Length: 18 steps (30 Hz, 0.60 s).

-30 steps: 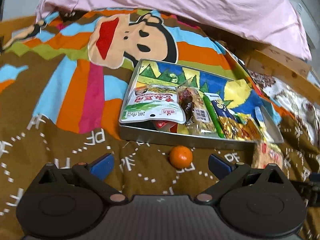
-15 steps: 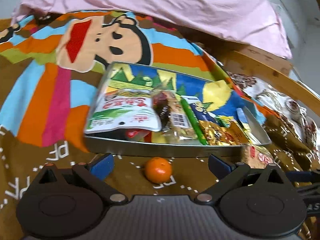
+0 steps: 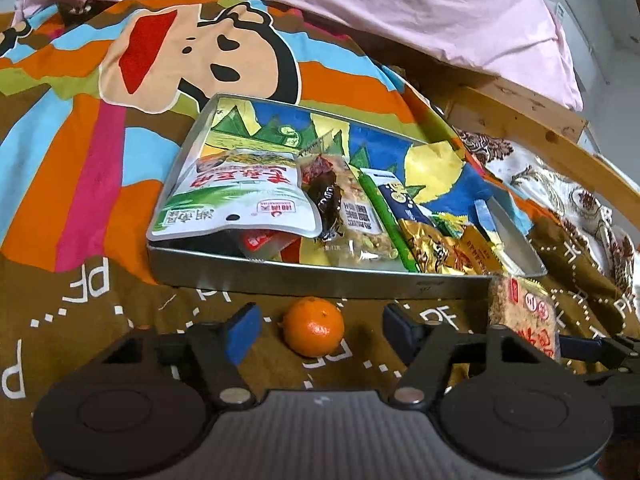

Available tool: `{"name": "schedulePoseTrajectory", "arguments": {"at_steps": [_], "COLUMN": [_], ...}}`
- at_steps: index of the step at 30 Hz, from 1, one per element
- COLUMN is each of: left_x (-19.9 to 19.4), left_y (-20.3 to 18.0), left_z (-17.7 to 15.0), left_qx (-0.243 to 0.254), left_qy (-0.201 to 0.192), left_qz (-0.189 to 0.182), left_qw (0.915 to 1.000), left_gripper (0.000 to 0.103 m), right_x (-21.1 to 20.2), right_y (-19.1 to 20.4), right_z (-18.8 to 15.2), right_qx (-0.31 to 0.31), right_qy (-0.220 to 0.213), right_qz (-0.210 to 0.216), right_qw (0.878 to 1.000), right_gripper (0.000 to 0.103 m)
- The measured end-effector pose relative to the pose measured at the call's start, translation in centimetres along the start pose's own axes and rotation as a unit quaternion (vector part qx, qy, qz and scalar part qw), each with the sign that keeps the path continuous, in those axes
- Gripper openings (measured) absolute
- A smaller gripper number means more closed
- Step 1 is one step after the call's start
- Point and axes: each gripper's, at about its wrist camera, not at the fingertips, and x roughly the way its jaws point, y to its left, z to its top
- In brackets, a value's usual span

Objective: Organize snacks
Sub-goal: 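Grasp the rice cracker pack with the right tool while the left tool grasps the orange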

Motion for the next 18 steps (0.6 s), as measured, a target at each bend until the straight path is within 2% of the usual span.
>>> {"name": "schedulePoseTrajectory", "arguments": {"at_steps": [1,3,5,10,18], "left_x": [0.0,0.1,0.3,0.6,-0.4], "left_y": [0.0,0.0,0.0,-0.3,-1.1], "left_z": [0.0,-0.1,-0.1,-0.2,-0.7], "left_qx": [0.001,0.001,0.002,0.014,0.025], "left_qy": [0.0,0.004,0.009,0.017,0.024], "left_qz": [0.002,-0.001,0.002,0.015,0.001], "left_qw": [1.0,1.0,1.0,0.9996,0.9994], "left_gripper": [0.064,0.051,0.043,0.037,0.036], "right_x": [0.1,0.0,-0.1,-0.2,-1.3], "right_y": [0.0,0.1,0.3,0.6,1.9], "right_z": [-0.1,-0.2,-0.3,-0.5,-1.0], "right_qx": [0.001,-0.003,-0.009,-0.017,-0.056], "right_qy": [0.0,-0.005,-0.009,-0.017,-0.021], "right_qz": [0.002,0.006,0.002,-0.003,0.008], "right_qw": [1.0,1.0,1.0,1.0,0.998], "right_gripper": [0.099,0.098,0.097,0.09,0.086]}}
